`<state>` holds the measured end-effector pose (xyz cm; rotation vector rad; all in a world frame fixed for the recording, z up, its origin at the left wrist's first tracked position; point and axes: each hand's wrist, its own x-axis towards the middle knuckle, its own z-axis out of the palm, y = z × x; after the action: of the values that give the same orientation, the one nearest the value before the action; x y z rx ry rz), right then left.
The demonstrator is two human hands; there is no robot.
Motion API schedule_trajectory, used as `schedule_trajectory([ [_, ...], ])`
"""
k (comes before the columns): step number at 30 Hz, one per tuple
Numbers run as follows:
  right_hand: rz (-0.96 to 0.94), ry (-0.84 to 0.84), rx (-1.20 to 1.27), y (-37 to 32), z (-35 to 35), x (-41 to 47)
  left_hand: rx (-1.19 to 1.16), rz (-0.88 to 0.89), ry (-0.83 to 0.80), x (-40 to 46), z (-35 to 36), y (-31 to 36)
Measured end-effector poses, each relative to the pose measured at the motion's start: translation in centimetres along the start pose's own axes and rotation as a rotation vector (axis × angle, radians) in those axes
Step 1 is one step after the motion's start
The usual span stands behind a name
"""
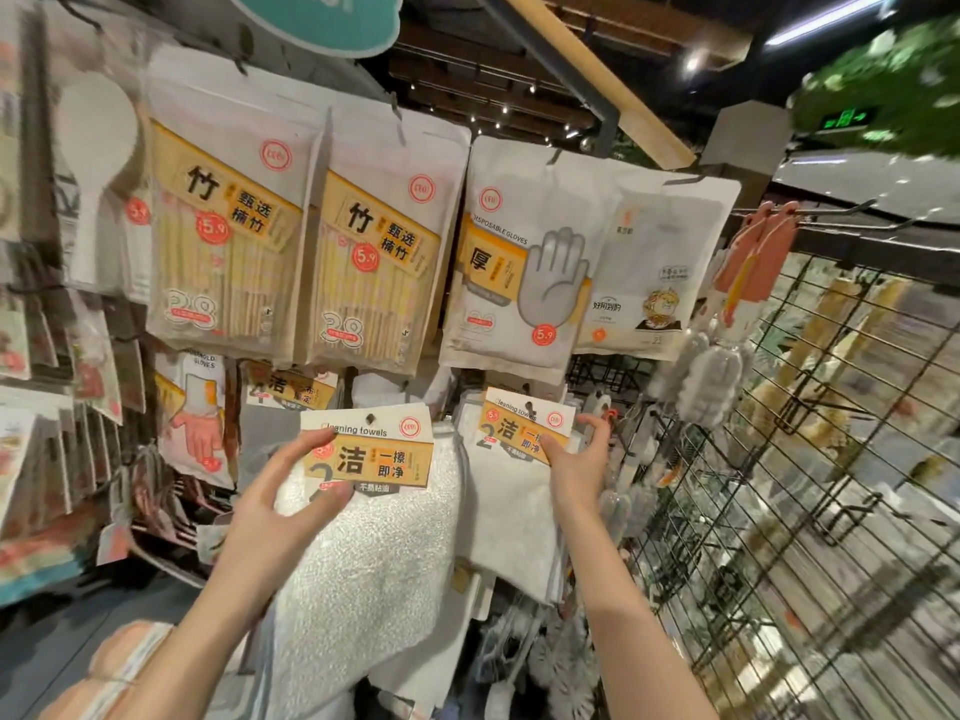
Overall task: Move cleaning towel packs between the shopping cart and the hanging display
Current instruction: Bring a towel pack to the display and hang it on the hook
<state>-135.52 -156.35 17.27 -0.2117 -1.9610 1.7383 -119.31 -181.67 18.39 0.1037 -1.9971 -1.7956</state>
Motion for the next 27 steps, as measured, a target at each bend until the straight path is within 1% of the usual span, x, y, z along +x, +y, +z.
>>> schedule_trajectory([
  [4, -0.082, -0.056, -0.072, -0.3, 0.5, 0.9, -0.041, 0.034, -0.002, 0.3, 0.2, -0.2],
  [11, -0.028, -0.147, -0.138, -0.9, 1.2, 2.4, -0.045, 0.063, -0.015, 0.9, 0.7, -0.1],
  [17, 0.017, -0.211, -0.100, -1.2, 0.9, 2.6, -0.045, 0.065, -0.043, 1.0, 0.7, -0.2],
  [23, -0.030, -0.261, -0.169, -1.1, -0.2, 2.1, -0.081, 0.067, -0.049, 0.9, 1.2, 0.1],
  [27, -0.083, -0.261, -0.184, -2.2, -1.4, 1.0, -0.113, 0.084, -0.083, 0.9, 1.4, 0.0],
])
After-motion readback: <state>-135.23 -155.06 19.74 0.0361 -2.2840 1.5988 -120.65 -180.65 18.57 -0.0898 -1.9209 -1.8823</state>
